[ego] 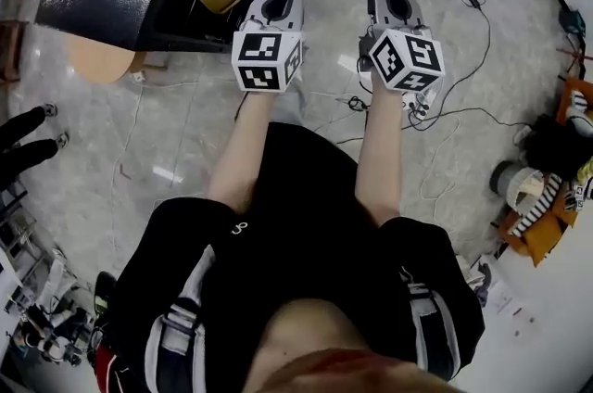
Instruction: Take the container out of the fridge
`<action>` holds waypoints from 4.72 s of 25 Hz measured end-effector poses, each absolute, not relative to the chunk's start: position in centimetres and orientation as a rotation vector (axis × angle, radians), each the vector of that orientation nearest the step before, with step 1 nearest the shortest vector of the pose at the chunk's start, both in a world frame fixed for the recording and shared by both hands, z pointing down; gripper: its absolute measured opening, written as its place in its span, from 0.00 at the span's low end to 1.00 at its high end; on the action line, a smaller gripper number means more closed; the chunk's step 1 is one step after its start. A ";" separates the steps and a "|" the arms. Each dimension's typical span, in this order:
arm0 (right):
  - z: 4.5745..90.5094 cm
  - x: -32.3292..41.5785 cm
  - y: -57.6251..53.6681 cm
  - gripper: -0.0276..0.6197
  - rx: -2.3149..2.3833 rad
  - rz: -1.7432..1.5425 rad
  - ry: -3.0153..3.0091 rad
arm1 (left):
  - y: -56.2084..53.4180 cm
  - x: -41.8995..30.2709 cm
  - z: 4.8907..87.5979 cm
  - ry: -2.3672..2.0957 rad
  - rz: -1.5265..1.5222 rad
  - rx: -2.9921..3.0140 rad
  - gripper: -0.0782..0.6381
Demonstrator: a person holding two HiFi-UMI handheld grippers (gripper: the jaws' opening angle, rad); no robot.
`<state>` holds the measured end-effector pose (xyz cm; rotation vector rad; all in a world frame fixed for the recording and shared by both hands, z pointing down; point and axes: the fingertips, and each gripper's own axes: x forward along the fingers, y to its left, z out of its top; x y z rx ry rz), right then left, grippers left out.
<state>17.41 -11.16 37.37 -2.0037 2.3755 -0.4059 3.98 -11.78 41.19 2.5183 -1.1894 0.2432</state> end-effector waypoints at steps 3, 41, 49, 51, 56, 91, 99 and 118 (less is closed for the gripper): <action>39.2 14.5 -16.1 0.06 -1.941 -0.446 2.486 | -15.2 2.3 43.0 -1.230 0.243 2.450 0.12; 64.7 -12.8 -19.5 0.11 -0.485 0.049 3.884 | -10.2 -17.1 53.9 -1.832 0.291 1.707 0.12; 70.5 -15.3 -18.5 0.20 -0.098 0.597 4.056 | -8.9 -17.3 54.2 -1.850 0.335 1.683 0.12; 71.4 -15.6 -18.4 0.20 -0.051 0.692 4.068 | -8.9 -17.1 54.0 -1.847 0.346 1.689 0.12; 72.7 -16.2 -18.5 0.13 -0.011 0.830 4.080 | -9.2 -16.8 53.3 -1.842 0.366 1.716 0.12; 47.9 7.3 -23.0 0.07 -1.550 -0.561 3.004 | -21.4 -0.5 45.1 -1.386 0.248 2.320 0.12; 36.0 16.6 -25.5 0.06 -1.751 -0.319 2.633 | -26.3 6.1 35.7 -1.316 0.053 2.545 0.12; 26.2 25.9 -26.5 0.07 -1.863 -0.119 2.409 | -29.5 13.4 25.1 -1.331 -0.124 2.742 0.12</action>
